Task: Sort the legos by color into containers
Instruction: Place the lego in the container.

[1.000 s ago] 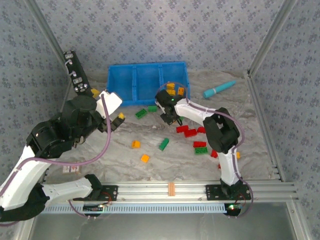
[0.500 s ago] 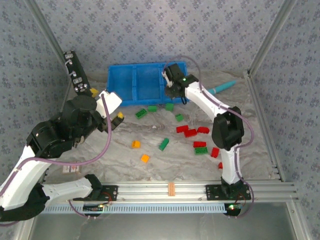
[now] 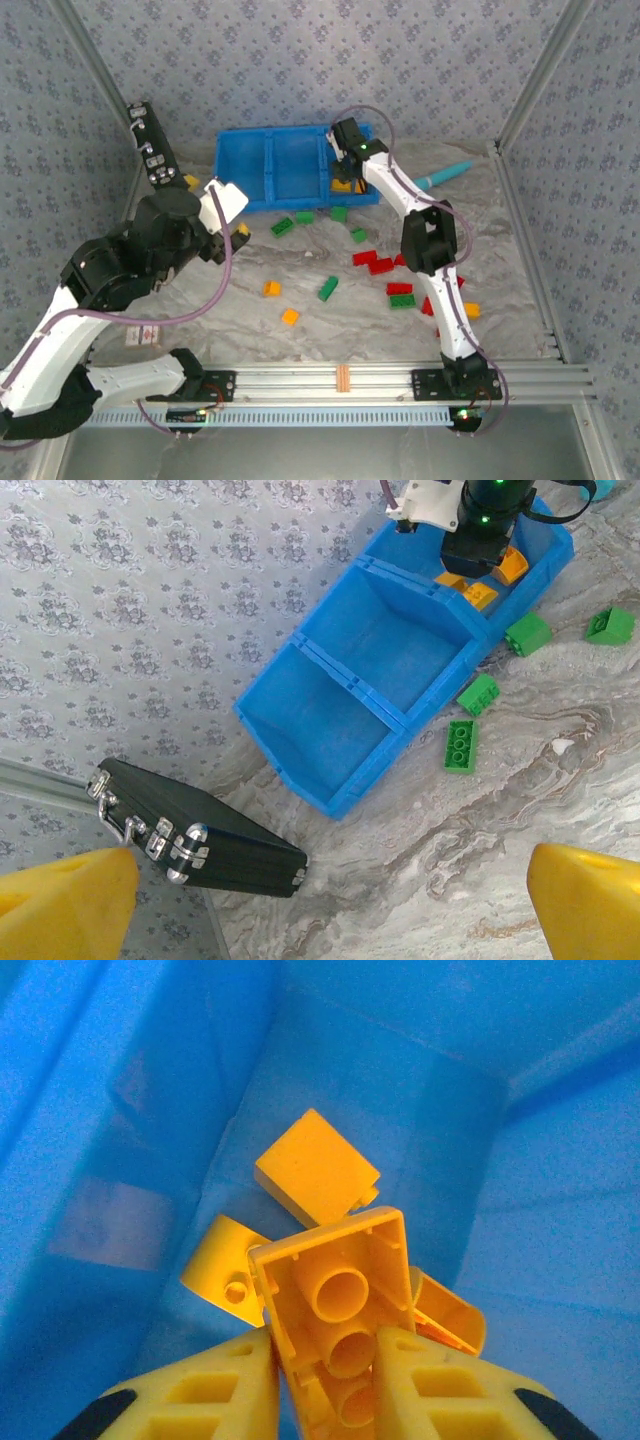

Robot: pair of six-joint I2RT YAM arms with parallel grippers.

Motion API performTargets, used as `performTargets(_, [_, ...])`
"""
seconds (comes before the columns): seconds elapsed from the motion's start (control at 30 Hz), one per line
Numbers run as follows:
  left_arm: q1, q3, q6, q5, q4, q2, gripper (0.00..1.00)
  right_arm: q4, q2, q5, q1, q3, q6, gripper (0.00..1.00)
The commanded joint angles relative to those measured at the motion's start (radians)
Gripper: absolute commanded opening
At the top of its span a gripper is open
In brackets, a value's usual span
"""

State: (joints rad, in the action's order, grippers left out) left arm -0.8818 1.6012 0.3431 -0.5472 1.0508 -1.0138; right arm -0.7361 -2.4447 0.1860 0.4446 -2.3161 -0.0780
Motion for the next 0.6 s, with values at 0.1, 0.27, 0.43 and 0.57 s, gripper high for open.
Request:
performTargets(0.1, [0.011,-0.003,0.012,-0.007,-0.024,0.007,1.00,-0.022,0.043,-0.030,-0.007,0.000,-0.003,0.42])
performTargets(0.27, [0.012,0.004,0.004,0.002,-0.020,0.016,1.00,-0.004,0.118,-0.033,-0.007,0.083,0.006,0.49])
performTargets(0.43, [0.013,0.009,0.000,0.010,-0.018,0.041,1.00,0.017,0.266,-0.022,0.026,0.236,0.022,0.48])
performTargets(0.57, [0.012,0.013,-0.012,0.022,-0.021,0.062,1.00,0.002,0.410,-0.061,0.095,0.394,0.060,0.49])
